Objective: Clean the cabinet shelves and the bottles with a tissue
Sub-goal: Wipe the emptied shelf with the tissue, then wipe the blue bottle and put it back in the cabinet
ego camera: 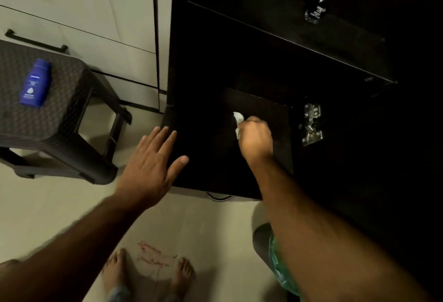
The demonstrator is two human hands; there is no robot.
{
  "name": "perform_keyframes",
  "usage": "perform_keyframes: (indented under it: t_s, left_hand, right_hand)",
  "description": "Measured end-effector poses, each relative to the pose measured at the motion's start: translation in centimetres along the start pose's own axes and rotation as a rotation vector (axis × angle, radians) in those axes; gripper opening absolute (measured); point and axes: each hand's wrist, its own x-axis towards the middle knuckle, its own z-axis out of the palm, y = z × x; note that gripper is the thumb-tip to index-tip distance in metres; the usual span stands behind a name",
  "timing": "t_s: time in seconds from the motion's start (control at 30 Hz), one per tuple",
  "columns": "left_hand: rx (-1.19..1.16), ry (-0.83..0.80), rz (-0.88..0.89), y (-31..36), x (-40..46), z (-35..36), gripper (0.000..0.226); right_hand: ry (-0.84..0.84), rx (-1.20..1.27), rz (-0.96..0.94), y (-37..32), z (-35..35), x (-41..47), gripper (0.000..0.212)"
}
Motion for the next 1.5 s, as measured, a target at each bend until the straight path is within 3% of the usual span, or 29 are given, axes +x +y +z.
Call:
perform_keyframes:
  t_s: [0.13,0.33,0.4,0.57,0.8,0.97,1.07,1.23,1.5]
  left_hand:
    - [-0.034,-0.027,0.018,2.7,0.3,1.0,0.084]
    - [-0.026,-0.079,0.038,7.3,0.5,3.1,0.085]
    - [-0.038,-0.085,0.050,8.1,0.6,3.6,0.086]
    - [-0.028,-0.077,0.071,9.0,1.3,4.4,0.088]
    - [-0.007,-0.095,0.072,9.2,1.0,5.0,0.088]
    - [-0.026,-0.125,0.040,10.0,-0.1,4.3,0.095]
    - [-0.037,-0.133,0.020,9.9,-1.2,3.9,0.091]
    - [-0.013,-0.171,-0.016,9.7,-2.7,3.6,0.090]
    - [0.045,-0.154,-0.061,7.6,-4.8,2.9,0.073]
  right_hand:
    - [-0.080,-0.157,0.161,5.9,-1.3,-0.5,0.022]
    - [-0.094,-0.128,0.298,7.8,-1.6,-4.6,0.028]
    - [-0.077,-0.099,0.252,6.9,-1.1,-6.7,0.030]
    - [-0.043,0.197,-0.084,6.2,1.4,-8.2,0.049]
    - [-0.280,0.053,0.218,8.9,0.3,-4.3,0.066]
    - [-0.212,0.026,0.311,7.7,0.9,-8.6,0.058]
    - [-0.130,0.027,0.372,7.7,0.4,-11.8,0.044]
    - [-0.028,0.110,0.237,6.9,-0.6,-15.3,0.023]
    - [-0.100,0.244,0.003,1.2,-0.4,-14.4,0.024]
